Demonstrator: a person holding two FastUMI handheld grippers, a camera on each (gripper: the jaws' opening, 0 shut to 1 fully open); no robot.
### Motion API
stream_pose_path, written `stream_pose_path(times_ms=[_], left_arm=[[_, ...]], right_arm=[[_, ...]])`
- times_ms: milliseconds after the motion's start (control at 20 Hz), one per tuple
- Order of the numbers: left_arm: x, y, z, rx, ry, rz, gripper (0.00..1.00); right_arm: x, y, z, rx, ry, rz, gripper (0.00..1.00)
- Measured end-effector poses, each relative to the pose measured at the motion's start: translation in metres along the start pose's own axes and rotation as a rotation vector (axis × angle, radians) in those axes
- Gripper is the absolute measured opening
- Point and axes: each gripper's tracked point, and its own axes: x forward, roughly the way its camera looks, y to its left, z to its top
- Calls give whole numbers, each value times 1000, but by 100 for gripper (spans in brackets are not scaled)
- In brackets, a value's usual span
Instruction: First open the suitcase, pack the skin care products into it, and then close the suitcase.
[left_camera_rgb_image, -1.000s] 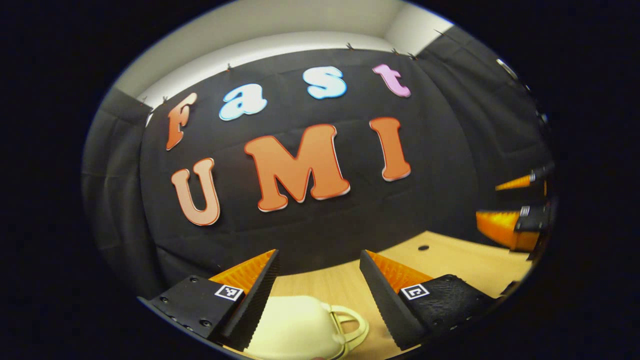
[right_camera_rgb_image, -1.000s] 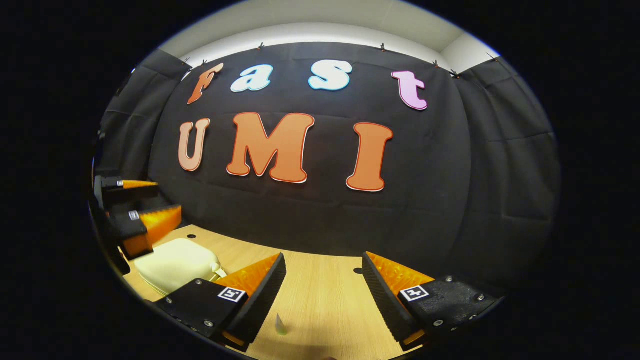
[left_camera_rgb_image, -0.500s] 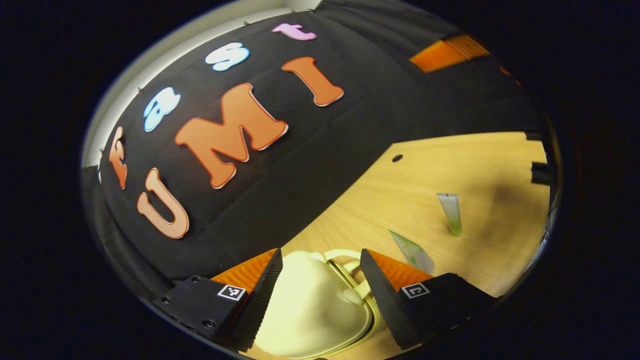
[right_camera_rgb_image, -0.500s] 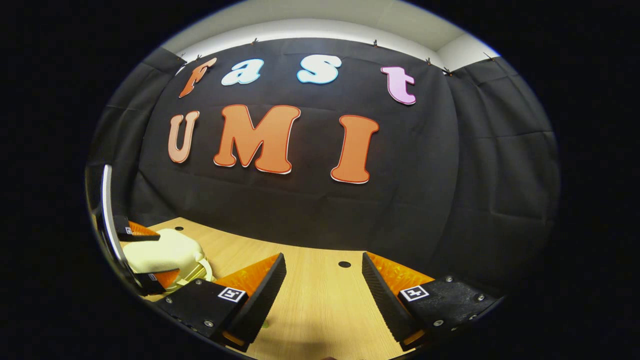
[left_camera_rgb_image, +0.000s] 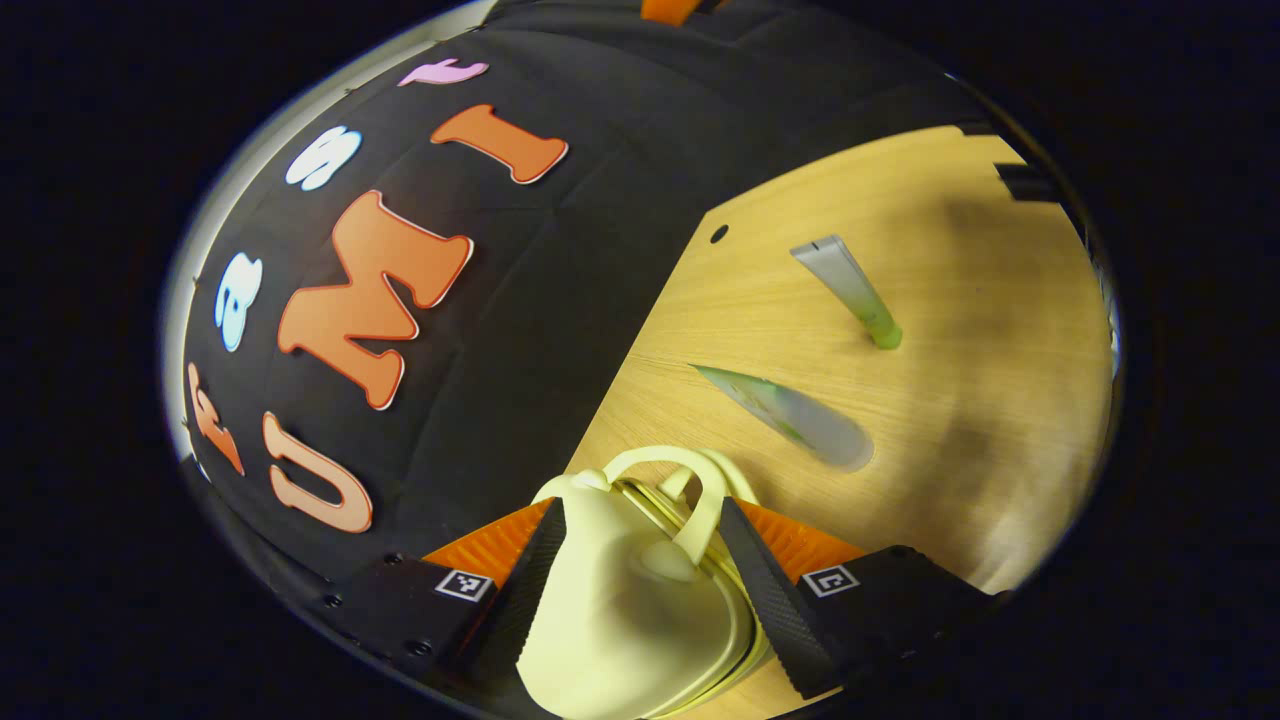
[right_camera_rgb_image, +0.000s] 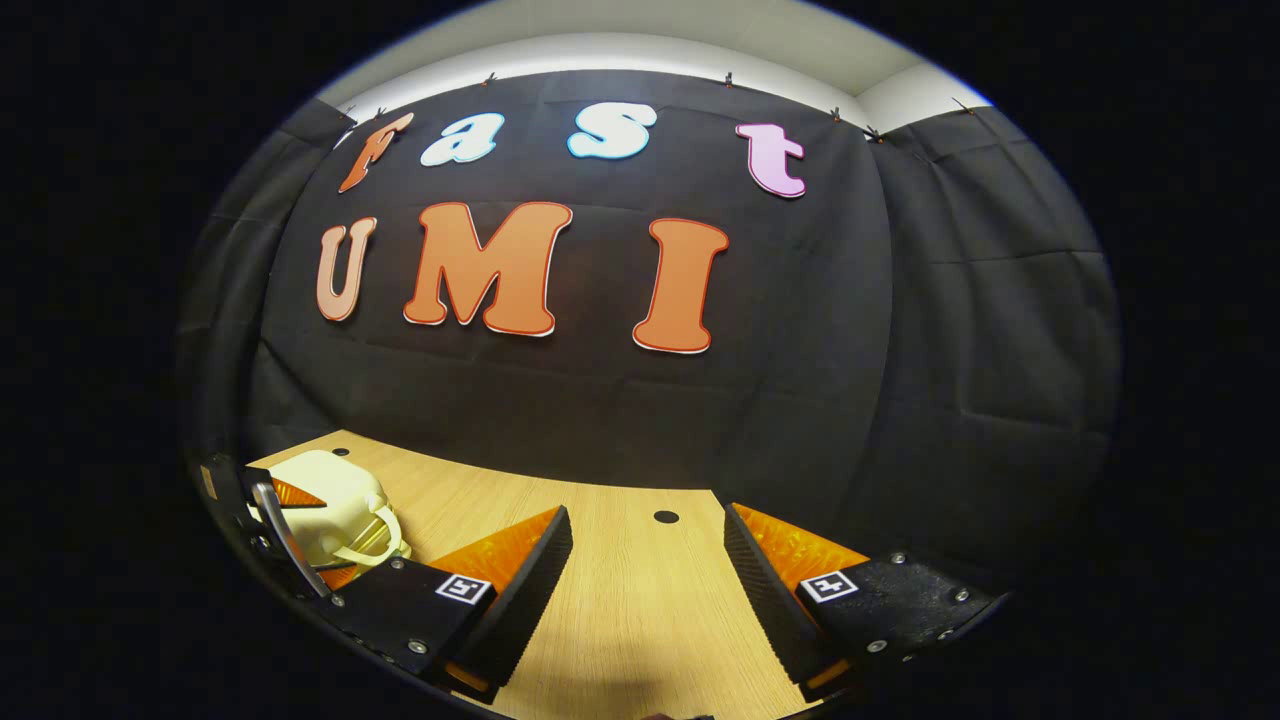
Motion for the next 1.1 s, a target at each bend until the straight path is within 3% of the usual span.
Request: stream_pose_path(times_ms=[100, 150, 300, 400, 450, 500, 550, 600, 650, 850, 1100], left_arm=[[7, -7, -6, 49, 32, -17, 94], [10, -11, -9, 70, 40, -19, 88], [22, -19, -20, 123, 85, -30, 88], [33, -27, -19, 176, 91, -43, 74], [36, -28, -15, 212, 83, -28, 61], [42, -27, -12, 244, 78, -26, 60], [47, -32, -13, 247, 86, -51, 35], [42, -33, -9, 253, 73, -34, 35], [59, -34, -15, 232, 79, -29, 16], [25, -6, -4, 71, 36, 9, 10], [-11, 74, -4, -200, -26, 107, 8]], right_arm=[[-1, 0, 0, 0, -2, -1, 96], [-1, 0, 0, -1, -2, 2, 96], [-3, -2, -2, -6, 0, 2, 96], [-5, -2, -3, -2, 2, 6, 96], [-6, -2, -4, -3, 3, 7, 96], [-6, -2, -4, -6, 4, 9, 96], [-7, -2, -4, -10, 4, 9, 96], [-9, -3, -4, -13, 3, 12, 96], [-9, -3, -4, -17, 2, 12, 96], [-8, -4, -4, -17, 7, 12, 96], [-2, 15, -3, -19, 18, 39, 96]])
